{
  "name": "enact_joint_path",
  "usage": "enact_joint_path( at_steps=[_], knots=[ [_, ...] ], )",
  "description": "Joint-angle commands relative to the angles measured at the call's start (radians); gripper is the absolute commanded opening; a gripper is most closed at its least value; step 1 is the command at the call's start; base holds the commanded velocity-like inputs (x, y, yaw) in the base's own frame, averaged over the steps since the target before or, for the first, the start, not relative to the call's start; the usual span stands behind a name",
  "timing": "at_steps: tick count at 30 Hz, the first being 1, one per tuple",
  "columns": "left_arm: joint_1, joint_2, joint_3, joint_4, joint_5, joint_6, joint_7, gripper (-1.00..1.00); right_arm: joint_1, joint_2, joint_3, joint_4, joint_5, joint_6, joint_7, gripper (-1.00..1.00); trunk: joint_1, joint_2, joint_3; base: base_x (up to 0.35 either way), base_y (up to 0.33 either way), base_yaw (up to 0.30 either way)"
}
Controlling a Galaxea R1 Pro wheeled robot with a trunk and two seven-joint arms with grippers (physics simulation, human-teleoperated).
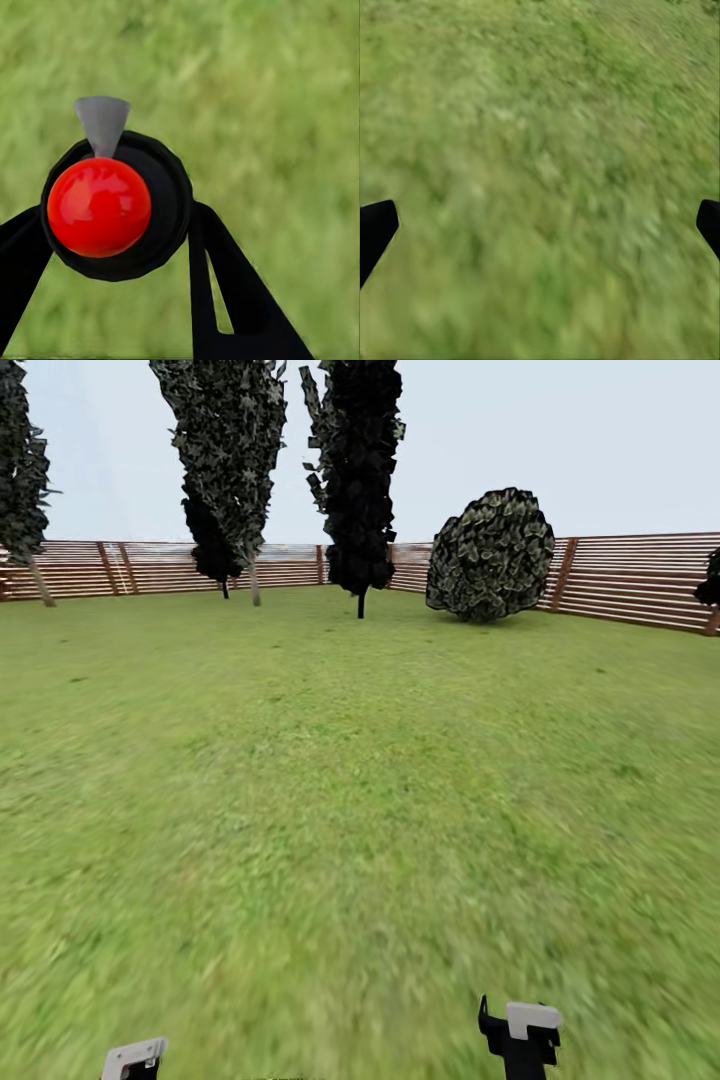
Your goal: In the garden, pick up the pesticide atomizer on the floor and spray pesticide onto both trees until each tree trunk is fully covered.
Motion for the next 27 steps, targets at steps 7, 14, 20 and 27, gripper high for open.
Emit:
enact_joint_path(
  at_steps=[7, 14, 20, 27],
  knots=[
    [-0.001, 0.000, 0.009, 0.001, -0.010, -0.003, -0.003, -1.00, 0.000, 0.000, -0.008, 0.001, 0.011, -0.002, -0.005, 1.00, 0.000, 0.000, -0.001, 0.000, 0.000, 0.282],
    [-0.001, 0.000, 0.009, 0.001, -0.010, -0.003, -0.003, -1.00, 0.000, 0.000, -0.007, 0.001, 0.011, -0.002, -0.005, 1.00, 0.000, 0.000, -0.001, 0.000, 0.000, 0.282],
    [-0.001, 0.000, 0.009, 0.001, -0.010, -0.003, -0.003, -1.00, 0.000, 0.000, -0.007, 0.001, 0.011, -0.002, -0.005, 1.00, 0.000, 0.000, -0.001, 0.000, 0.000, 0.282],
    [-0.001, 0.000, 0.009, 0.001, -0.010, -0.003, -0.003, -1.00, 0.000, 0.000, -0.008, 0.001, 0.011, -0.002, -0.005, 1.00, 0.000, 0.000, -0.001, 0.000, 0.000, 0.282]
  ],
)
